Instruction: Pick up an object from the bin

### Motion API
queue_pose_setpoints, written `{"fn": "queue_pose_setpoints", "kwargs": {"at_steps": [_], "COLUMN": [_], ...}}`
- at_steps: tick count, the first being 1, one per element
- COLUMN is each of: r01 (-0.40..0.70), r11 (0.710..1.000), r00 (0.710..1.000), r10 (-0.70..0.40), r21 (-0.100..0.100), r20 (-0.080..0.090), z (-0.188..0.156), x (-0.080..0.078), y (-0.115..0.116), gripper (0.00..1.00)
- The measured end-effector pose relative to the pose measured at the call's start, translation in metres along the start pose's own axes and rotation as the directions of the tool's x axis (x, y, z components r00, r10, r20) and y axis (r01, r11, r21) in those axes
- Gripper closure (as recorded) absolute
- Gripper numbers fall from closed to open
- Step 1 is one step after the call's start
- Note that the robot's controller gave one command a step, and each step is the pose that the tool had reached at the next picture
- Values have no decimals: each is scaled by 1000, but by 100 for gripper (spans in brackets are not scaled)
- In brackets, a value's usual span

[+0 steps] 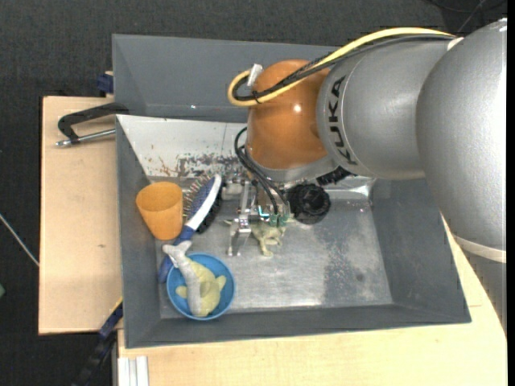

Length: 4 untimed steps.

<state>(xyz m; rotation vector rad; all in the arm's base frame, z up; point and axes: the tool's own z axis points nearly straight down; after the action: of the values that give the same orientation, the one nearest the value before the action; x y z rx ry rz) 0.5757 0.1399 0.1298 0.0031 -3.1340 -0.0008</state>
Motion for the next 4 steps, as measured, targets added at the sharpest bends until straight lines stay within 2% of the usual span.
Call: {"fn": "queue_pose_setpoints", "kwargs": {"at_steps": [1, 2, 3, 4], "r01": [186, 127, 270, 513], "r11": [983, 992, 963, 858], "r00": [983, 992, 963, 858], "r10": [-186, -127, -270, -513], "r21": [-3, 2, 7, 7], "r20": [12, 15, 16, 14], "z": [56, 27, 18, 45], "x": [-21, -22, -25, -6], "y": [-71, -107, -187, -179], "gripper": [0, 0, 0, 0]}}
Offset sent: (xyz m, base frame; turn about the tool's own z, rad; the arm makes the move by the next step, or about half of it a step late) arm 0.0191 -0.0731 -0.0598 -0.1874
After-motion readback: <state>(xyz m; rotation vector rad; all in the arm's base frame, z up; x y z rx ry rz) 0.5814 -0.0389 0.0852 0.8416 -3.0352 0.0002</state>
